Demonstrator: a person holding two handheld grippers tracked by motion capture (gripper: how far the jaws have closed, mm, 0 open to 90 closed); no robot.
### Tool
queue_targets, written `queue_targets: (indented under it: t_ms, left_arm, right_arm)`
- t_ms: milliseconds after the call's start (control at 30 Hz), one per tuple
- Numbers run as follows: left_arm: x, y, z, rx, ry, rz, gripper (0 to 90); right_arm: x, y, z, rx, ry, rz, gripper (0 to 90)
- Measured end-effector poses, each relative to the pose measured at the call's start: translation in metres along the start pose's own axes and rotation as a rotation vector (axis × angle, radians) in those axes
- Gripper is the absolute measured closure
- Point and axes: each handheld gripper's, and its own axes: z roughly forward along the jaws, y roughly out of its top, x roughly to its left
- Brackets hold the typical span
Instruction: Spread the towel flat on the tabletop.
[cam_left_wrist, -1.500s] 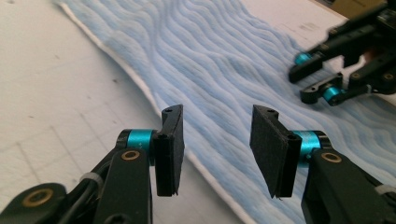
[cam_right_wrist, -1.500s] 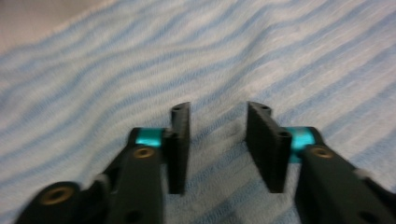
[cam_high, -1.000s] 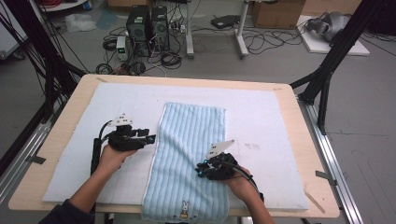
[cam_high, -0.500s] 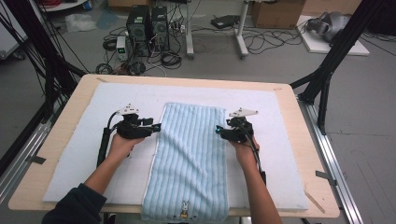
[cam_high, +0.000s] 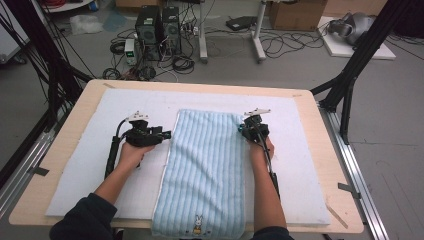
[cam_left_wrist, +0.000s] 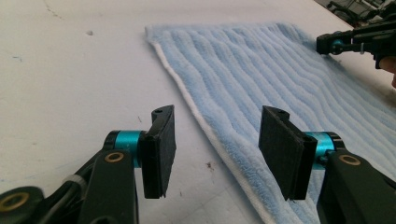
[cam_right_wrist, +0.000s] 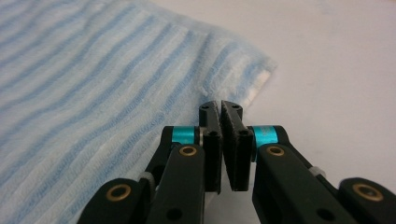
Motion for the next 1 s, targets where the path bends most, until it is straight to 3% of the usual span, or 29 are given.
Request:
queue_targets:
  t_ms: [100, 167, 267, 467, 533, 667, 767, 800, 833, 867, 933, 1000]
  left_arm:
    - [0.000, 0.000, 0.004, 0.013, 0.003, 0.001, 46.3]
    - [-0.001, 0.004, 0.008, 0.035, 0.012, 0.025, 46.1]
    - [-0.002, 0.014, 0.015, 0.026, 0.016, 0.036, 45.8]
    - [0.001, 0.030, 0.048, 0.091, 0.060, 0.044, 45.5]
    - [0.000, 0.033, 0.059, 0.106, 0.106, 0.070, 47.2]
    - [-0.002, 0.035, 0.074, 0.140, 0.141, 0.113, 51.1]
    - [-0.003, 0.034, 0.081, 0.144, 0.183, 0.152, 59.8]
    - [-0.003, 0.034, 0.081, 0.144, 0.187, 0.173, 66.8]
    - [-0.002, 0.034, 0.080, 0.145, 0.163, 0.177, 76.1]
    - [-0.002, 0.034, 0.080, 0.143, 0.167, 0.165, 86.7]
    - [-0.001, 0.035, 0.079, 0.144, 0.187, 0.165, 88.0]
    - [0.004, 0.036, 0.076, 0.142, 0.204, 0.133, 88.2]
  right_arm:
    - [-0.002, 0.000, 0.000, -0.010, -0.090, 0.012, 85.8]
    - [-0.004, -0.002, 0.000, -0.019, -0.046, 0.056, 74.6]
    - [-0.002, -0.003, -0.006, -0.040, -0.028, 0.037, 65.8]
    - [-0.006, -0.009, -0.028, -0.097, -0.013, 0.059, 60.2]
    - [-0.009, -0.012, -0.034, -0.107, -0.015, 0.073, 59.5]
    - [-0.017, -0.020, -0.042, -0.106, -0.023, 0.096, 58.5]
    - [-0.022, -0.024, -0.043, -0.095, -0.021, 0.111, 58.4]
    - [-0.023, -0.024, -0.044, -0.097, -0.019, 0.116, 58.4]
    - [-0.023, -0.024, -0.044, -0.101, -0.017, 0.116, 58.4]
    - [-0.022, -0.023, -0.044, -0.105, -0.016, 0.114, 58.5]
    - [-0.020, -0.022, -0.042, -0.106, -0.012, 0.104, 58.8]
    - [-0.017, -0.021, -0.038, -0.101, -0.004, 0.097, 60.0]
